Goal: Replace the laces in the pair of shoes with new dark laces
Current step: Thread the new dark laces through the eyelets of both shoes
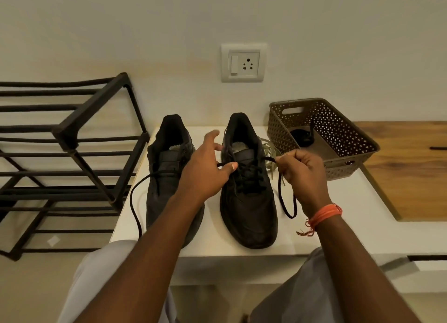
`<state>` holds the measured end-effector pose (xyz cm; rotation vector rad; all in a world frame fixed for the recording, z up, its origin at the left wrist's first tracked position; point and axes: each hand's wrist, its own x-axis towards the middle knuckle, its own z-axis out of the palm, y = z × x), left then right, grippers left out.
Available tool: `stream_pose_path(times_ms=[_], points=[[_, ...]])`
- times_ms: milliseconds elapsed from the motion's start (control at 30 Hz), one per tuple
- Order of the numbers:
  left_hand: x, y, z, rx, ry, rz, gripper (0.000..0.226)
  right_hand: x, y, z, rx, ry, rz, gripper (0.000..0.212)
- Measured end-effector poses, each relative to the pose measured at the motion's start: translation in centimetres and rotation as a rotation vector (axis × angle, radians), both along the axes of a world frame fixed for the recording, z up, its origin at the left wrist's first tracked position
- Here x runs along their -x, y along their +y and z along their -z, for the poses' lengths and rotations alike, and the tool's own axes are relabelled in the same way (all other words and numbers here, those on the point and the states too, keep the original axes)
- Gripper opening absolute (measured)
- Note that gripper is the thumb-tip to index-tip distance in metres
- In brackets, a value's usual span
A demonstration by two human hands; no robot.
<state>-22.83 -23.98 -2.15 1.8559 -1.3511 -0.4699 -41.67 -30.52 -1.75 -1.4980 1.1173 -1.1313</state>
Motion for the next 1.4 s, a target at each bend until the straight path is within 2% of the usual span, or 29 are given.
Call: stream_pose_path(times_ms=[133,233,333,433,567,667,833,967,1100,1400], points=[[0.3,0.2,0.3,-0.102,-0.045,-0.109,0.047,0.2,0.6,-0.4,0.034,-0.007,-0.088,0.026],[0.3,0.4,-0.1,-0.105,-0.089,-0.134,0.034,-0.1,0.6,0.1,0.095,0.044,-0.126,0.023],[0.2,0.3,-0.4,-0.101,-0.1,-0.143,0.023,-0.5,0.7,0.1,0.075,0.001,-0.105,0.031],[0.1,0.4,-0.5,-0.118,-0.106,-0.141,0.023,-1.0,0.6,0.0,0.085,0.031,-0.095,0.015],[0.7,0.3,-1.0,-0.037,-0.108,-0.219,0.039,-2.5,0.1,-0.1,0.256,0.241,-0.087,0.01],[1.4,0.0,-1.0,-0.028,-0.132,-0.249,0.044,-3.9,-0.5,-0.8,0.384,0.434,-0.107,0.011],[1.7,-0.5,-0.5,0.004,-0.019,-0.259,0.033,-5.7,-1.2,-1.6,0.539,0.8,-0.114,0.013],[1.7,-0.5,0.0,0.063,0.146,-0.259,0.015,-6.7,-1.5,-2.1,0.579,0.975,-0.147,0.019],[1.8,-0.7,0.3,0.083,0.189,-0.249,0.014,-7.2,-1.2,-1.9,0.559,0.933,-0.221,0.021],[1.4,-0.5,0.2,0.046,0.18,-0.172,0.015,-6.7,-1.4,-2.3,0.592,0.979,-0.218,0.02]])
